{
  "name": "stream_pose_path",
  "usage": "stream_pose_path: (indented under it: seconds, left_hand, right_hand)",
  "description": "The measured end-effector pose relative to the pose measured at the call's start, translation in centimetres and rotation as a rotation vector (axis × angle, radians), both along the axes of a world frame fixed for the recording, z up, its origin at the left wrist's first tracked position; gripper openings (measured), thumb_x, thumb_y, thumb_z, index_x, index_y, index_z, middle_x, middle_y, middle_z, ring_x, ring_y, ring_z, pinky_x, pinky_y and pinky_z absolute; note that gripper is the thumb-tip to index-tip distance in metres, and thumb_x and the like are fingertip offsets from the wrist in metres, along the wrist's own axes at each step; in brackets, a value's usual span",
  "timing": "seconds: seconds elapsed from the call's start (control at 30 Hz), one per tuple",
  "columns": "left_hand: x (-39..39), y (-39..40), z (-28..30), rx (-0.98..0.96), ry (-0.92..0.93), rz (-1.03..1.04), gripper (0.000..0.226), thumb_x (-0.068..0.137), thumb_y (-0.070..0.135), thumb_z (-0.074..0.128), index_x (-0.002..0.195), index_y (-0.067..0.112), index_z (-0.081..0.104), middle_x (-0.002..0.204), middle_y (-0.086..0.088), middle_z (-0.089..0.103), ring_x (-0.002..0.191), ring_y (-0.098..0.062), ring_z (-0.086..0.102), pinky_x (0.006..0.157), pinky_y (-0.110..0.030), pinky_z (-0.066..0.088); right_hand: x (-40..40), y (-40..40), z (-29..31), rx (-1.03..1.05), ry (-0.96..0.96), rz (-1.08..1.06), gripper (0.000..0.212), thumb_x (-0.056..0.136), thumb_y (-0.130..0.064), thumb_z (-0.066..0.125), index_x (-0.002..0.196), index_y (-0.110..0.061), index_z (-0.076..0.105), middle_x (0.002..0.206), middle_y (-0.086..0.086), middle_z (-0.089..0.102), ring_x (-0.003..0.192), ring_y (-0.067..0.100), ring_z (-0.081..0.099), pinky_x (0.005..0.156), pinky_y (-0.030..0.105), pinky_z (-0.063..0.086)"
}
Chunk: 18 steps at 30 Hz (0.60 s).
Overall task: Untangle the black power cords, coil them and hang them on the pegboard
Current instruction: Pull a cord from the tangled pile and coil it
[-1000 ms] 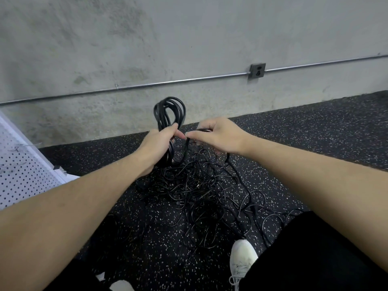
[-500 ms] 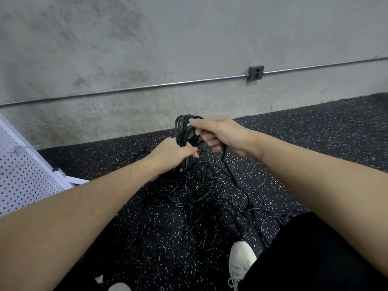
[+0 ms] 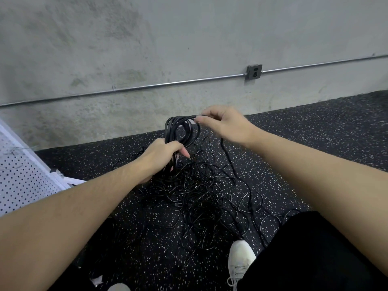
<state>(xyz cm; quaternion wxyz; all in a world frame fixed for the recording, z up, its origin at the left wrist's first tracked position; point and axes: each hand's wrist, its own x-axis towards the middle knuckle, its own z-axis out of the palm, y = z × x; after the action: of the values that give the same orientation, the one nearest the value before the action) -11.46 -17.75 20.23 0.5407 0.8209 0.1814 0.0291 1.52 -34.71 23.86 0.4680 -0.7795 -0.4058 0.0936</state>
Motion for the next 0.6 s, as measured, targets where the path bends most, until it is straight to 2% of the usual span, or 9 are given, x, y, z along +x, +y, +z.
stream_pose_path:
  seconds: [0.07, 0.13, 0.2, 0.27, 0.33, 0.37, 0.5, 0.57, 0.6]
  left_hand:
    - [-0.3, 0.2, 0.0, -0.018, -0.015, -0.007, 0.026, 0.089, 0.025, 0.06, 0.08, 0.005, 0.074, 0.075, -0.012, 0.049, 0.05, -0.013, 0.042, 0.05, -0.026, 0.038]
    - [-0.4, 0.0, 0.1, -0.002, -0.048, -0.069, 0.036, 0.083, 0.031, 0.059, 0.085, -0.003, 0.072, 0.074, -0.01, 0.051, 0.052, -0.014, 0.043, 0.052, -0.027, 0.04]
    - [-0.4, -0.5, 0.3, 0.048, -0.102, -0.14, 0.038, 0.082, 0.034, 0.053, 0.084, 0.002, 0.074, 0.07, -0.005, 0.055, 0.058, -0.016, 0.048, 0.056, -0.028, 0.043]
    - [-0.3, -1.0, 0.4, 0.083, -0.168, -0.165, 0.034, 0.085, 0.031, 0.049, 0.08, 0.011, 0.077, 0.069, 0.0, 0.058, 0.063, -0.018, 0.051, 0.059, -0.027, 0.045]
    - [0.0, -1.3, 0.4, 0.105, -0.223, -0.163, 0.034, 0.086, 0.029, 0.047, 0.078, 0.015, 0.077, 0.069, 0.004, 0.061, 0.066, -0.017, 0.054, 0.061, -0.027, 0.046]
    - [0.1, -1.3, 0.4, 0.122, -0.243, -0.166, 0.034, 0.086, 0.028, 0.047, 0.078, 0.015, 0.077, 0.07, 0.007, 0.062, 0.066, -0.012, 0.055, 0.064, -0.028, 0.045]
    - [-0.2, -1.3, 0.4, 0.164, -0.278, -0.235, 0.03, 0.085, 0.024, 0.047, 0.075, 0.015, 0.074, 0.084, 0.015, 0.066, 0.066, 0.003, 0.058, 0.07, -0.029, 0.039]
    - [-0.4, -1.2, 0.3, 0.149, -0.273, -0.273, 0.027, 0.084, 0.023, 0.047, 0.073, 0.018, 0.071, 0.096, 0.014, 0.069, 0.07, 0.004, 0.062, 0.075, -0.032, 0.042]
    - [-0.5, -1.2, 0.3, 0.146, -0.275, -0.283, 0.026, 0.083, 0.022, 0.047, 0.072, 0.019, 0.07, 0.092, 0.013, 0.071, 0.075, 0.003, 0.063, 0.079, -0.034, 0.042]
  right_hand:
    - [0.2, 0.0, -0.3, 0.036, 0.009, -0.016, 0.012, 0.098, -0.031, 0.065, 0.103, -0.023, 0.073, 0.065, -0.016, 0.058, 0.059, 0.002, 0.05, 0.066, 0.026, 0.048]
    - [0.2, 0.3, -0.5, 0.113, -0.012, -0.064, 0.009, 0.095, -0.031, 0.069, 0.1, -0.024, 0.073, 0.087, -0.015, 0.064, 0.07, -0.008, 0.053, 0.076, 0.015, 0.044]
    - [0.0, 0.8, -0.5, 0.204, 0.013, -0.11, 0.005, 0.093, -0.029, 0.073, 0.093, -0.023, 0.073, 0.106, -0.004, 0.06, 0.083, -0.015, 0.052, 0.085, 0.007, 0.04]
    - [-0.5, 1.5, -0.5, 0.299, 0.097, -0.135, 0.003, 0.092, -0.027, 0.074, 0.09, -0.026, 0.072, 0.108, -0.006, 0.061, 0.09, -0.006, 0.058, 0.095, 0.021, 0.048]
    - [-1.2, 2.1, -0.6, 0.403, 0.25, -0.124, 0.004, 0.093, -0.025, 0.073, 0.095, -0.023, 0.069, 0.099, -0.005, 0.068, 0.086, 0.013, 0.064, 0.086, 0.045, 0.055]
    - [-1.5, 2.4, -0.6, 0.453, 0.34, -0.114, 0.011, 0.094, -0.024, 0.073, 0.101, -0.02, 0.065, 0.097, -0.001, 0.069, 0.084, 0.018, 0.066, 0.08, 0.051, 0.056]
    - [-2.0, 2.8, -0.5, 0.49, 0.655, -0.085, 0.051, 0.09, -0.027, 0.077, 0.127, -0.023, 0.043, 0.095, 0.006, 0.071, 0.08, 0.023, 0.07, 0.07, 0.039, 0.056]
    - [-2.2, 2.9, -0.3, 0.491, 0.74, -0.062, 0.05, 0.09, -0.025, 0.076, 0.131, -0.018, 0.048, 0.083, 0.005, 0.067, 0.067, 0.021, 0.067, 0.067, 0.038, 0.056]
    - [-2.2, 3.1, -0.1, 0.509, 0.766, -0.058, 0.046, 0.091, -0.023, 0.076, 0.129, -0.016, 0.051, 0.077, 0.003, 0.061, 0.058, 0.017, 0.063, 0.063, 0.037, 0.055]
